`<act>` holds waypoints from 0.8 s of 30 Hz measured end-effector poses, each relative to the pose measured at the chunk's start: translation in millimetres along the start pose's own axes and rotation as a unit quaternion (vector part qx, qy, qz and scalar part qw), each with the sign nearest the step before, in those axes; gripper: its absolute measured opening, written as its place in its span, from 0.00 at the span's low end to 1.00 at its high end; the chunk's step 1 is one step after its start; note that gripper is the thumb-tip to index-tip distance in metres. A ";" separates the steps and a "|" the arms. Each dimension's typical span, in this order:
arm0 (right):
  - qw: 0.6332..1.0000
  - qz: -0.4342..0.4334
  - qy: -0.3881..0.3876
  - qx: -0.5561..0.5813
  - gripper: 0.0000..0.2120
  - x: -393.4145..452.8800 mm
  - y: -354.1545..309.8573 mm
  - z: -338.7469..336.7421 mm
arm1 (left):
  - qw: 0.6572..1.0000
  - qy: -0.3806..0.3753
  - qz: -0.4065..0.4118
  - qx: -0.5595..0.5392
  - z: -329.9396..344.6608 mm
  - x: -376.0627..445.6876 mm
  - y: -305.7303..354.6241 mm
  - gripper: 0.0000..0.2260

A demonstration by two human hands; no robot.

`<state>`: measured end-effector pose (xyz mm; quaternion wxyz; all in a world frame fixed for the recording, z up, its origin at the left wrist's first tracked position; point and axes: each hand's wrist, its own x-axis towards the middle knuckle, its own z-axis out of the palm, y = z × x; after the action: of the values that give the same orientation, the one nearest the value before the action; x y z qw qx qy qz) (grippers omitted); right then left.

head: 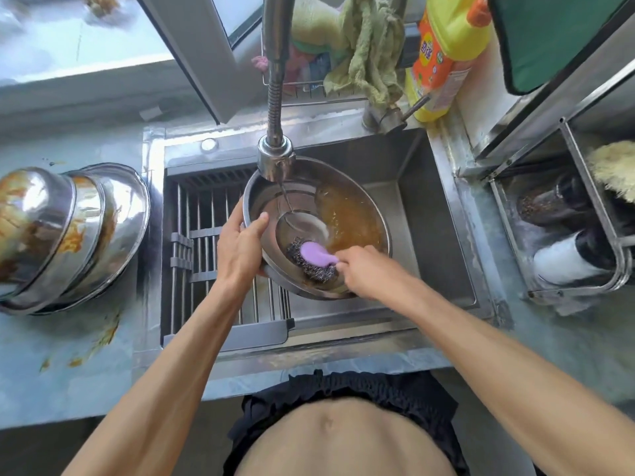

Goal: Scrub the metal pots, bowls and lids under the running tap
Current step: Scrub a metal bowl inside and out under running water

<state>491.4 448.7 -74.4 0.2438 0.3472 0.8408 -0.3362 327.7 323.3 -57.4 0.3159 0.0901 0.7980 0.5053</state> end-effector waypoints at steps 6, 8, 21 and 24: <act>0.992 0.111 0.056 -0.022 0.15 17.7 33.3 -13.4 | 0.999 -0.017 0.015 0.043 -4.4 -5.3 2.1 0.20; 0.994 0.102 0.045 -0.006 0.14 16.3 26.4 -7.3 | 0.999 -0.017 0.022 0.043 -3.7 -3.6 3.1 0.22; 0.999 0.049 -0.016 0.007 0.10 2.8 14.9 -2.3 | 0.996 0.023 0.073 0.042 6.0 -1.5 -7.1 0.25; 0.995 0.102 0.015 -0.009 0.13 15.1 36.9 -4.6 | 0.996 -0.001 0.077 0.051 5.4 -1.7 -4.0 0.25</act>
<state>508.5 478.1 -95.8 0.2675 0.4336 0.8077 -0.2967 332.9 324.6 -61.7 0.2721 0.1677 0.8128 0.4870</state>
